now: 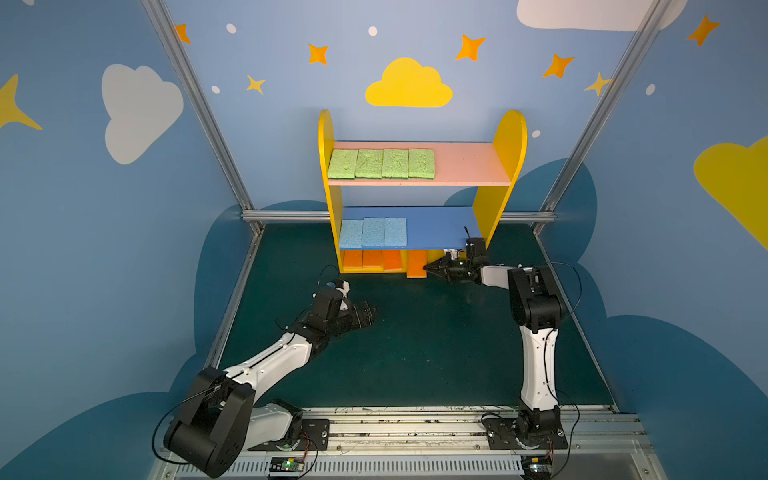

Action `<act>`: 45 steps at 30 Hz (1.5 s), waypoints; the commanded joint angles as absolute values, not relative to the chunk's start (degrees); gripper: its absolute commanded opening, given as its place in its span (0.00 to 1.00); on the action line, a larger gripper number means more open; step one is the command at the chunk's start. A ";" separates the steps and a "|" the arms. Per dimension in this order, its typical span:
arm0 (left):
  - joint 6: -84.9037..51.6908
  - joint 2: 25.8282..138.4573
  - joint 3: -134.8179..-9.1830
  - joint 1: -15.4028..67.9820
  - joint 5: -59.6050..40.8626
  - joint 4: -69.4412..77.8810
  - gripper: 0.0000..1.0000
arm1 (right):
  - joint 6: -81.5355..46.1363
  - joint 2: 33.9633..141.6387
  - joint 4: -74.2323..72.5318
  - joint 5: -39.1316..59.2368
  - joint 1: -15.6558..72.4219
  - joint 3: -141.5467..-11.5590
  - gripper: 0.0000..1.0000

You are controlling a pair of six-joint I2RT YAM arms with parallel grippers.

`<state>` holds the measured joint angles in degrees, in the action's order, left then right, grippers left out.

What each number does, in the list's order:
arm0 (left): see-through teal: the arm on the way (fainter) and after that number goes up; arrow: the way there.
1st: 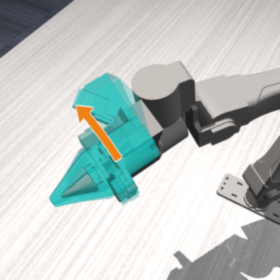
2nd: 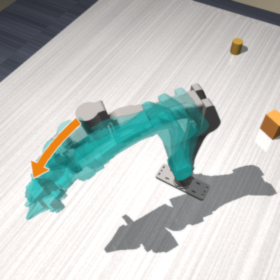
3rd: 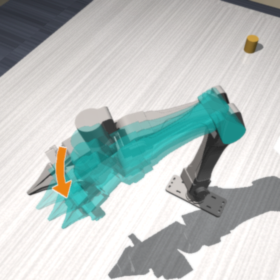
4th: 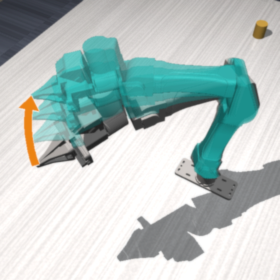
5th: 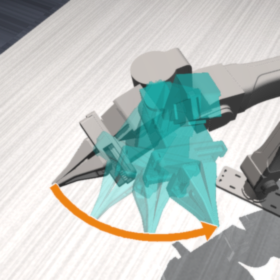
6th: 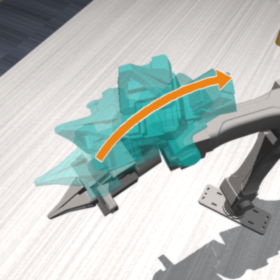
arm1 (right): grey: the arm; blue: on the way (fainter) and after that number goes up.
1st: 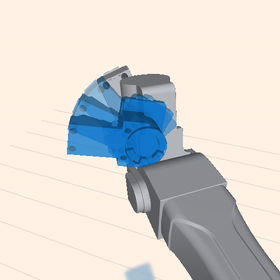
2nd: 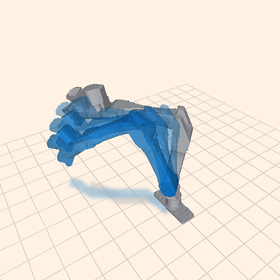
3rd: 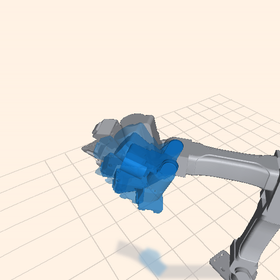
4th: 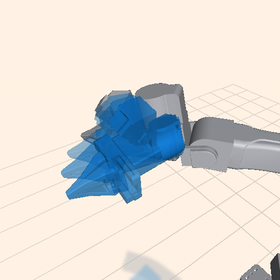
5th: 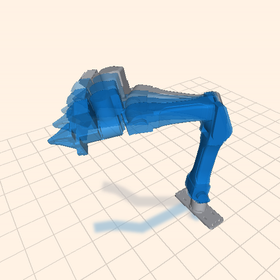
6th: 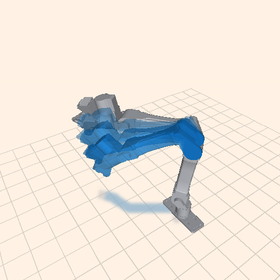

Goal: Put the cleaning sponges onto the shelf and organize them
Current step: 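Stand the orange sponge upright at the end of the row with the right gripper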

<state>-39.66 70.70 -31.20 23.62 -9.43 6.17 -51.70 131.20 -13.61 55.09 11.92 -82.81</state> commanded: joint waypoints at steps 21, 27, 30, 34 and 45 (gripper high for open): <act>-39.29 70.58 -29.97 23.42 -9.84 5.36 1.00 | -52.50 136.16 -6.46 53.87 13.68 -91.13 0.31; -39.20 70.10 -29.76 23.38 -9.67 5.27 1.00 | -51.82 135.73 -5.22 53.38 13.62 -91.30 0.50; -39.28 69.88 -29.54 23.31 -9.49 5.20 1.00 | -50.59 134.47 -4.31 52.84 13.31 -90.04 0.53; -39.29 69.40 -29.44 23.35 -9.58 5.10 1.00 | -48.65 132.12 -2.14 51.80 12.78 -87.98 0.57; -39.29 67.20 -29.02 23.38 -9.84 4.07 1.00 | -46.09 124.56 2.02 46.59 12.16 -79.15 0.66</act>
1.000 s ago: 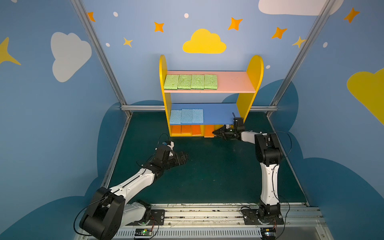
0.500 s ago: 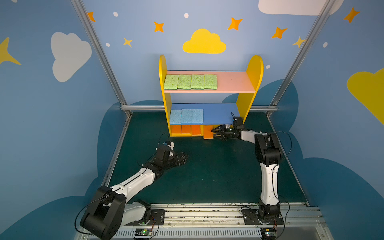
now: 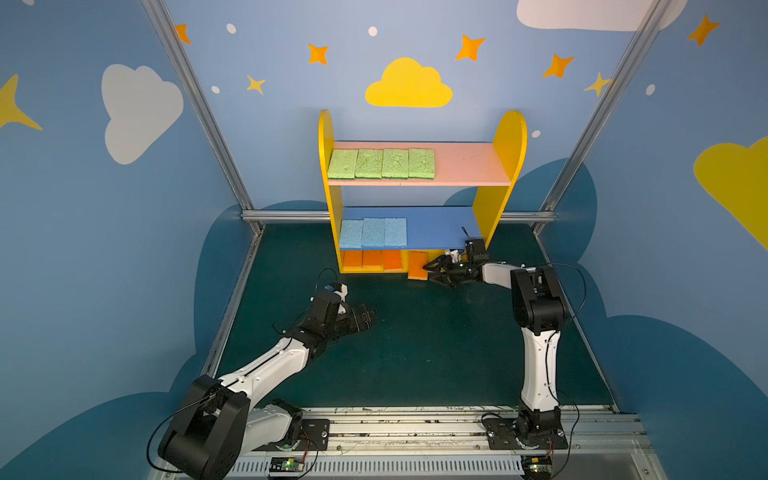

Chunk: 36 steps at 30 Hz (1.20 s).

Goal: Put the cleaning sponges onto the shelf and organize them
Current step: 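Stand the orange sponge upright at the end of the row with the right gripper, then press the orange sponge flush against the row with the right gripper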

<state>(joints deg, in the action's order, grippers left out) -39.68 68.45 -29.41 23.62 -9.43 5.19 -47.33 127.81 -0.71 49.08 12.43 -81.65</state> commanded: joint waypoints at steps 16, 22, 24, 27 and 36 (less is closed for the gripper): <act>-39.64 66.71 -28.78 23.38 -9.84 4.72 1.00 | -57.51 123.82 -15.50 49.10 12.29 -68.77 0.41; -39.65 67.58 -28.53 23.35 -9.67 5.31 0.99 | -60.49 124.77 -18.77 47.38 12.53 -69.35 0.37; -39.70 67.90 -28.52 23.33 -9.71 5.53 0.99 | -61.27 125.48 -19.53 47.03 12.55 -70.02 0.34; -39.73 68.37 -28.32 23.38 -9.76 5.89 1.00 | -62.47 126.66 -20.70 46.94 12.90 -70.95 0.32; -39.81 68.90 -28.06 23.38 -8.86 5.80 0.99 | -62.42 128.31 -19.70 46.50 14.30 -73.48 0.46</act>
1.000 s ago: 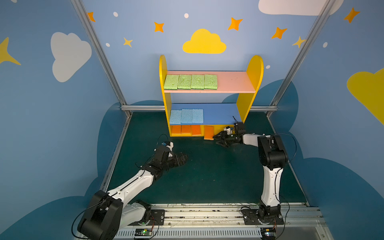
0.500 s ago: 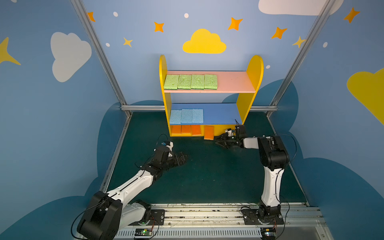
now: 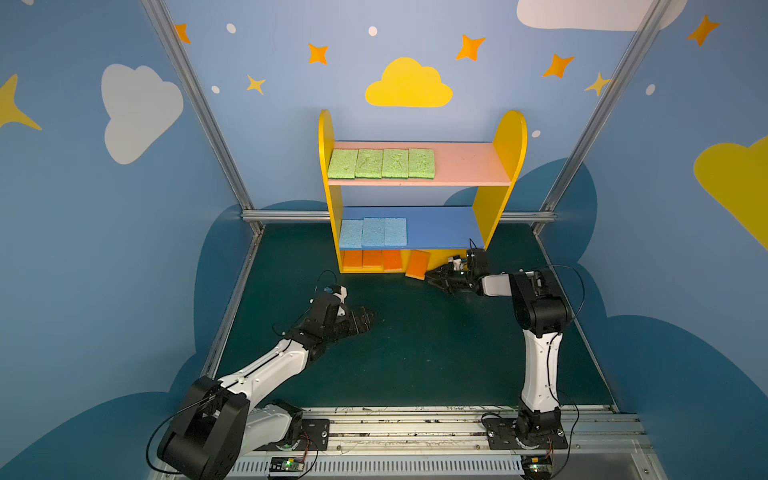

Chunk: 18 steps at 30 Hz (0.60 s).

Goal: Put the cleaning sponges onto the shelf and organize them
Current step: 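Press the orange sponge flush against the row with the right gripper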

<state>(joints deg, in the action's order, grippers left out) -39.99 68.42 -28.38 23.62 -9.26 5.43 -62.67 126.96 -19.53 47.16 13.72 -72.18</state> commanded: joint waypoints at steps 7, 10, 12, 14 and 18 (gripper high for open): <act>-40.25 69.60 -27.62 23.36 -8.96 6.49 1.00 | -62.66 127.67 -20.53 45.80 14.88 -72.80 0.46; -40.31 69.39 -27.51 23.38 -8.88 6.50 0.99 | -62.39 127.14 -20.42 45.20 15.47 -72.43 0.43; -40.34 69.18 -27.43 23.33 -8.88 6.50 1.00 | -62.57 127.00 -20.65 45.00 15.79 -72.25 0.41; -40.35 68.91 -27.34 23.32 -8.88 6.42 1.00 | -62.88 126.89 -21.08 44.76 16.19 -71.91 0.40; -40.45 68.23 -26.99 23.38 -8.79 6.24 1.00 | -63.41 126.31 -21.91 44.10 16.51 -70.58 0.39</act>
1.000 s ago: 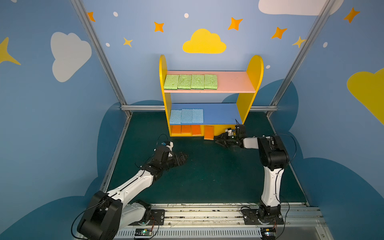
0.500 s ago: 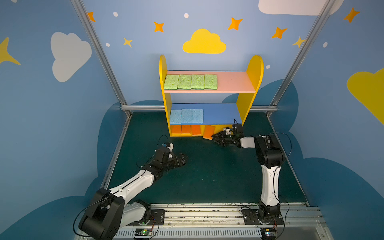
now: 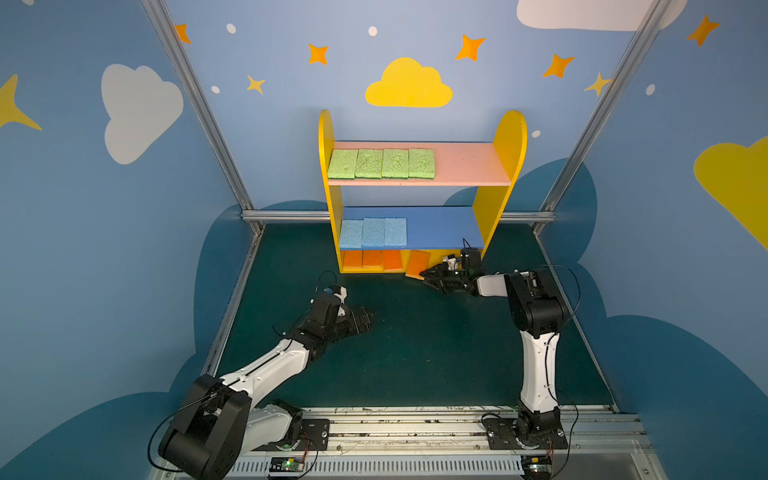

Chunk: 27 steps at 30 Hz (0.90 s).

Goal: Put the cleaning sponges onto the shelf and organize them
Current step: 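Press the orange sponge flush against the row with the right gripper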

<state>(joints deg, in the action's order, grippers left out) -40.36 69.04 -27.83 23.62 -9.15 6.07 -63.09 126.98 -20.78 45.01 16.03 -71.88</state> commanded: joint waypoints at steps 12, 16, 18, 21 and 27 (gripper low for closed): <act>-40.69 67.37 -26.13 23.33 -8.79 6.41 0.99 | -69.66 123.00 -30.14 35.69 17.81 -61.37 0.39; -40.94 66.89 -25.80 23.38 -8.96 6.53 0.99 | -72.61 122.92 -33.00 31.65 19.69 -59.83 0.40; -40.83 66.49 -25.58 23.36 -8.79 6.16 0.99 | -74.26 122.70 -34.84 29.10 20.33 -58.30 0.40; -40.80 65.17 -25.09 23.33 -8.29 5.47 1.00 | -78.03 123.45 -39.88 26.35 20.98 -55.64 0.40; -40.50 63.48 -24.99 23.29 -7.82 3.98 0.99 | -81.42 124.84 -43.18 23.07 22.12 -54.15 0.38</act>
<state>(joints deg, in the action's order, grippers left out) -40.73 64.51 -25.21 23.62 -8.51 5.39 -78.63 122.56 -44.86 27.00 21.37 -55.86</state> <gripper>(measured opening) 0.995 0.383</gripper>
